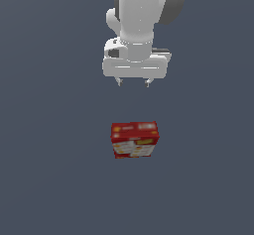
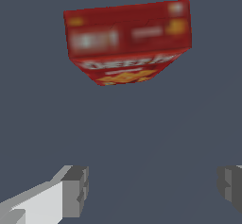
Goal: Pick up the object and move it to a goal position.
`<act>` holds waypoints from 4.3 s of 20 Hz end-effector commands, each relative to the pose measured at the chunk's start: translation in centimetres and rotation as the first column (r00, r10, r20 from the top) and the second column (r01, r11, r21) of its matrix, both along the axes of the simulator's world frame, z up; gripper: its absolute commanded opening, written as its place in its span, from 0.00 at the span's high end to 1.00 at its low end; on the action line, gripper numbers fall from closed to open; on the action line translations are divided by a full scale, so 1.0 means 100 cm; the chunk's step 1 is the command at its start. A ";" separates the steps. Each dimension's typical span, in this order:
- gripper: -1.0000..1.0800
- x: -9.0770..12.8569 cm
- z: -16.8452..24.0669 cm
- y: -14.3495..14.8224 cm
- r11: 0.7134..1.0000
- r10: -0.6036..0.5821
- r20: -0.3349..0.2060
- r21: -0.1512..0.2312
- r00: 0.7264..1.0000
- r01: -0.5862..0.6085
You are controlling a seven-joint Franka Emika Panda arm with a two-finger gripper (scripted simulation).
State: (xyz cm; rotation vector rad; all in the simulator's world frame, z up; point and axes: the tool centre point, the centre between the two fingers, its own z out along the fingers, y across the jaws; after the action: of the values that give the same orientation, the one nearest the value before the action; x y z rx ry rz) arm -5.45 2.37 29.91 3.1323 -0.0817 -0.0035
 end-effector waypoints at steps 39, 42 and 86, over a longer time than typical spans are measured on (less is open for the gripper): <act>0.04 0.101 -0.035 0.000 0.506 -0.863 -0.004 0.010 0.506 0.863; 0.04 0.108 -0.039 0.001 0.437 -0.900 -0.004 0.009 0.437 0.900; 1.00 0.137 -0.107 0.002 0.108 -0.994 0.003 0.008 0.108 0.994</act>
State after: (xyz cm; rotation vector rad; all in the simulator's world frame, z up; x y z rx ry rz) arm 8.24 2.60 19.21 2.2823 -2.1577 -0.0003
